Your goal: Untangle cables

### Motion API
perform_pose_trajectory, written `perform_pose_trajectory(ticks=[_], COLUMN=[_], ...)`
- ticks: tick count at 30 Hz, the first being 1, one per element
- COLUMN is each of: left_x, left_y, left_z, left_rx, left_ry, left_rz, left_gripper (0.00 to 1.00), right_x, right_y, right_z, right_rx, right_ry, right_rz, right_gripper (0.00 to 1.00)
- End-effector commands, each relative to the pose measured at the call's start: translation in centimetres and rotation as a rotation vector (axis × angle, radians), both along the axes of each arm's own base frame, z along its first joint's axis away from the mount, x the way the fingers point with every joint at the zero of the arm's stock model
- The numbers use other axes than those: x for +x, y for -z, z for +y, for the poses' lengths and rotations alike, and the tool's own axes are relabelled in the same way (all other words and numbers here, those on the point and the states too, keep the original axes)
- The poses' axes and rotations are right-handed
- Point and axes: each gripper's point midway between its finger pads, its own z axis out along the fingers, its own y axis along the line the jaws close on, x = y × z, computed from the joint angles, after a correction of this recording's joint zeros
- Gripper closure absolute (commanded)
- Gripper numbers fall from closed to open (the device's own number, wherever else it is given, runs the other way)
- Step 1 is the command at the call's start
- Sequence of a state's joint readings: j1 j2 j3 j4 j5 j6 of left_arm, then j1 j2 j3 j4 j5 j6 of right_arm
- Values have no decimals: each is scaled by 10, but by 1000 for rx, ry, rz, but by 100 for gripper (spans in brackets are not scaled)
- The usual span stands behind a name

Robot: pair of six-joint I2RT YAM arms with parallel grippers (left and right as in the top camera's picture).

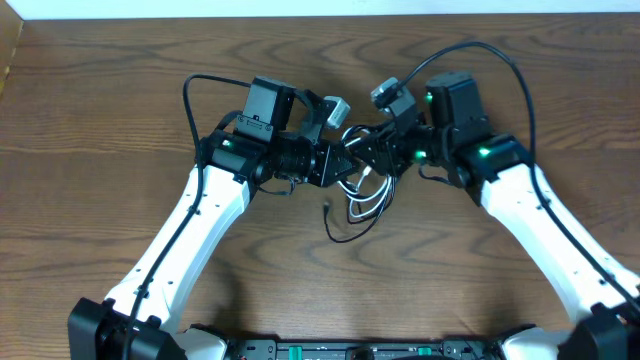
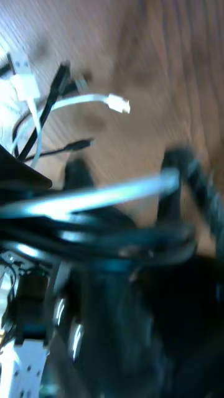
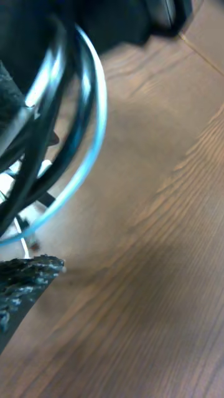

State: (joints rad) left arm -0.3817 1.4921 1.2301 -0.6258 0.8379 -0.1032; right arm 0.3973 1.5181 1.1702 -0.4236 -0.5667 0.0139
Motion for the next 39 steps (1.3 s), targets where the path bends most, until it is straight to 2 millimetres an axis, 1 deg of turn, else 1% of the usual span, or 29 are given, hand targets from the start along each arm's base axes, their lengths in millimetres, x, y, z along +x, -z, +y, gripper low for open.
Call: perform_pose_trajectory(ticks=[1, 5, 7, 9, 11, 13, 15, 16, 17, 18, 20, 24, 28, 30, 33, 34, 36, 38, 39], left_x=[-14, -20, -21, -21, -20, -19, -21, -23, -24, -26, -27, -25, -19, -15, -8, -5, -3, -1, -2], left_y=[-15, -11, -11, -11, -13, -15, -24, -30, -36, -43, -52, -54, -58, -64, -67, -67, -64, -50, -39], left_z=[-9, -7, -6, -7, -7, -8, -13, -16, -19, -22, -25, -25, -16, -9, 2, 6, 7, 7, 7], left_rx=[-78, -64, -63, -67, -75, -88, -135, -169, -204, -242, -285, -296, -314, -344, -362, -362, -348, -277, -224], left_ry=[74, 78, 78, 80, 81, 85, 114, 135, 158, 183, 213, 212, 181, 177, 152, 137, 123, 82, 58], left_rz=[29, 58, 62, 61, 58, 54, 44, 37, 27, 16, 0, -7, 8, 7, 8, 5, 8, 30, 47], left_gripper=[93, 93, 93, 92, 92, 93, 92, 92, 93, 93, 92, 92, 92, 93, 93, 92, 92, 93, 93], right_x=[15, 18, 19, 21, 24, 28, 29, 28, 26, 25, 23, 20, 17, 16, 15, 15, 15, 13, 11], right_y=[5, 1, 6, 16, 30, 46, 62, 67, 72, 77, 85, 94, 98, 100, 102, 103, 104, 105, 105], right_z=[-2, -1, -6, -18, -36, -64, -100, -113, -122, -128, -131, -138, -153, -162, -177, -181, -177, -169, -166], right_rx=[-16, 4, -14, -62, -137, -228, -325, -368, -408, -440, -461, -483, -498, -505, -513, -515, -502, -481, -473], right_ry=[51, 63, 97, 166, 272, 455, 685, 759, 795, 809, 815, 836, 873, 894, 926, 906, 845, 761, 741], right_rz=[-17, -22, 4, 41, 82, 141, 197, 207, 210, 216, 241, 281, 317, 333, 357, 364, 372, 379, 390], right_gripper=[49, 49, 51, 54, 59, 67, 67, 67, 66, 65, 63, 57, 55, 53, 52, 51, 51, 52, 52])
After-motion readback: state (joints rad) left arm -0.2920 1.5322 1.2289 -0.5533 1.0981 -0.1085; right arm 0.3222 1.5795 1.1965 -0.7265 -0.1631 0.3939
